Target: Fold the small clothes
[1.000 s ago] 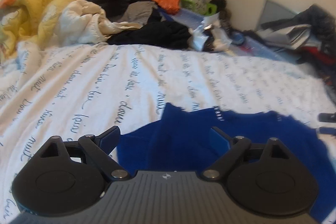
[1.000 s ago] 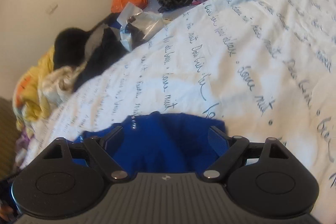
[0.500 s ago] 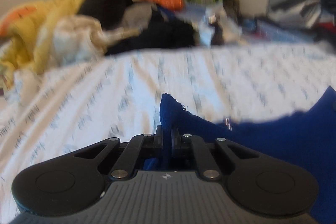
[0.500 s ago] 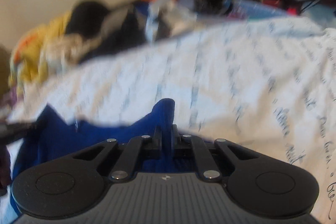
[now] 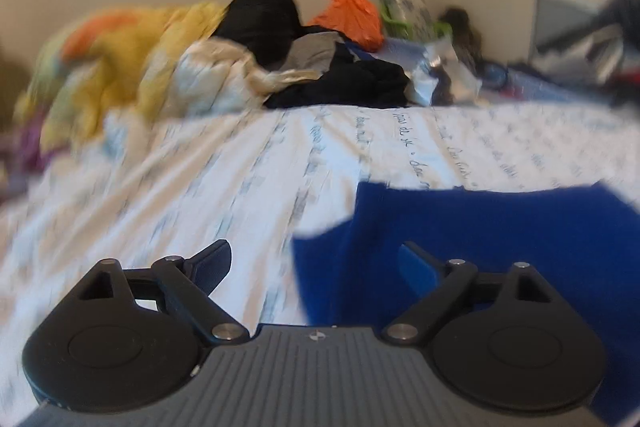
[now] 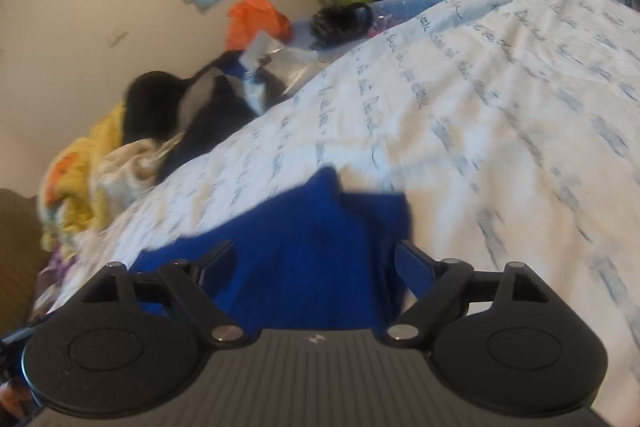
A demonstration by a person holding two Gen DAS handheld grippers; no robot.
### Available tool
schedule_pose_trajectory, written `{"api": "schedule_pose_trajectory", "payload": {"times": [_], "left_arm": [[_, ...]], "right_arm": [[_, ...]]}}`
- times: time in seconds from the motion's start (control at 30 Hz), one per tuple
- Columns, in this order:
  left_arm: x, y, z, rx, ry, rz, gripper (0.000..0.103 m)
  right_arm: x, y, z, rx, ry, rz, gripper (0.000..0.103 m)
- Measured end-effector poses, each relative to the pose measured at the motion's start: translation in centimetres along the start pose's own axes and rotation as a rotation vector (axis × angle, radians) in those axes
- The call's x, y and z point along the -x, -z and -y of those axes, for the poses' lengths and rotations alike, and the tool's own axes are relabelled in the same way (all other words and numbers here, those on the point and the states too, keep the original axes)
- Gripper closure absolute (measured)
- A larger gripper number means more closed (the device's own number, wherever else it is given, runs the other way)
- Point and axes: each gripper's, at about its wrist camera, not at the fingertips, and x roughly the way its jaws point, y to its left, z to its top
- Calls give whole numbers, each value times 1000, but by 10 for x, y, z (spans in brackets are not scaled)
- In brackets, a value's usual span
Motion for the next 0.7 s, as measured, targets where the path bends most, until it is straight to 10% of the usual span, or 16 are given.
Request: {"api": "schedule_pose_trajectory", "payload": {"times": [0.17,0.4,0.43,0.5,0.53,0.7], "left_arm": [[33,65,-66,474,231,-235,23],[23,71,-47,610,403,-261,27],[19,68,-44,614,387,-273,39],[8,67,-42,638,377,-341,78],[1,69,-40,642,359,-389,97],[24,49,-32,535,315,-328,98]], "right_arm": [[44,57,46,-184,-26,-104,16],[13,58,28,-288,-154,-210,19],[9,57,24,-280,-144,-206,24],[-2,56,21,-274,-106,-250,89],[-8,58,20,-268,-96,-269,95],[10,51,9,-210,-151,-193,98]]}}
